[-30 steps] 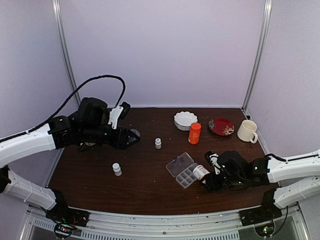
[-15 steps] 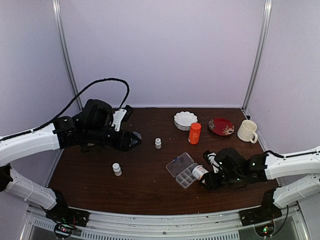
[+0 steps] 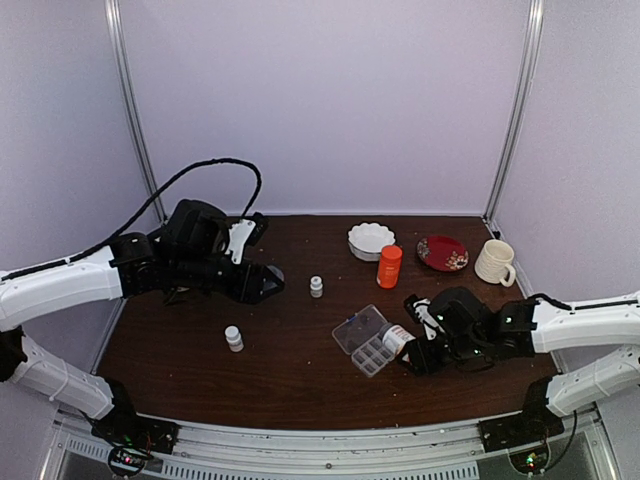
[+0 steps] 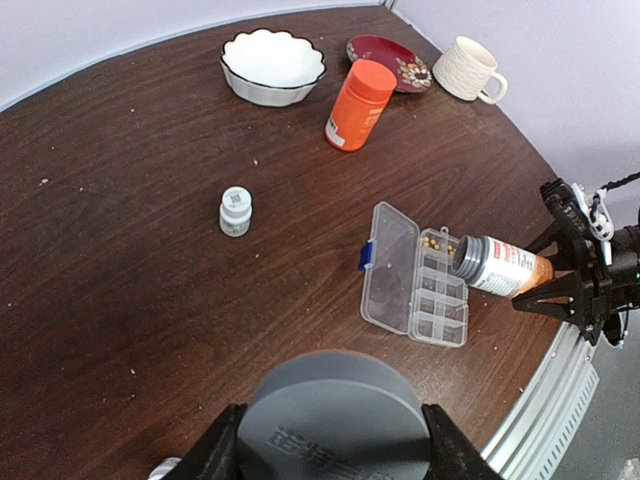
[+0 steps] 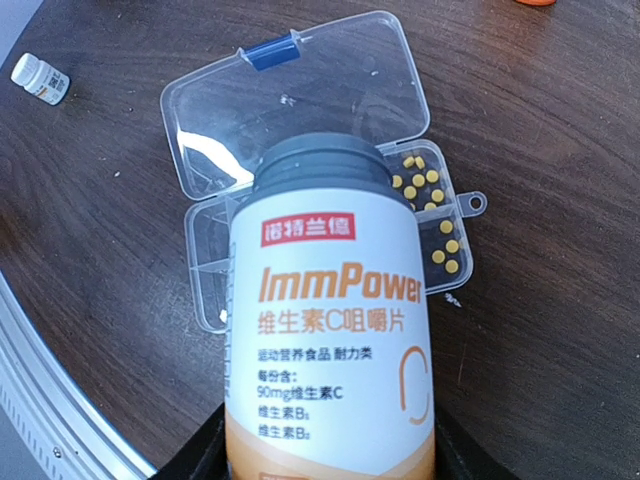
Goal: Sort the pills into containers
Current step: Pour the pill into the compartment of the pill container.
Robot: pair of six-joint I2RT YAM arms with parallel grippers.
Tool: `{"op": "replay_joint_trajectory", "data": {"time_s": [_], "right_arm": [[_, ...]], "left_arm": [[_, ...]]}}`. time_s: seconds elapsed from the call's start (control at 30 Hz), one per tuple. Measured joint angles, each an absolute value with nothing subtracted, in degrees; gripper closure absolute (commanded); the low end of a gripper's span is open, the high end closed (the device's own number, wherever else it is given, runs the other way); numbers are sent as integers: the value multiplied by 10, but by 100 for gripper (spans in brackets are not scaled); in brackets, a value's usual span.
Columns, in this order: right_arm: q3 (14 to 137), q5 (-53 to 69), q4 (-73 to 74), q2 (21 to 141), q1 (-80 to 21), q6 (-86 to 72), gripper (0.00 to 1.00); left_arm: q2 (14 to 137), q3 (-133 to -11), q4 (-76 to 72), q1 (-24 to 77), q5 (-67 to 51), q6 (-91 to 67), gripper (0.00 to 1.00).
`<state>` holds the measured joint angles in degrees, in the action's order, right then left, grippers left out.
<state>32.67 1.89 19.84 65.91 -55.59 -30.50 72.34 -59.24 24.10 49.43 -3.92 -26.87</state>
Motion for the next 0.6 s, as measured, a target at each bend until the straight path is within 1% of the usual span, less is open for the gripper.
{"op": "replay_joint_trajectory", "data": {"time_s": [0.6], "right_arm": [[351,19,239,674,-551,-298,100]], "left_arm": [[725,-592,241,495,-40,-269,100]]}}
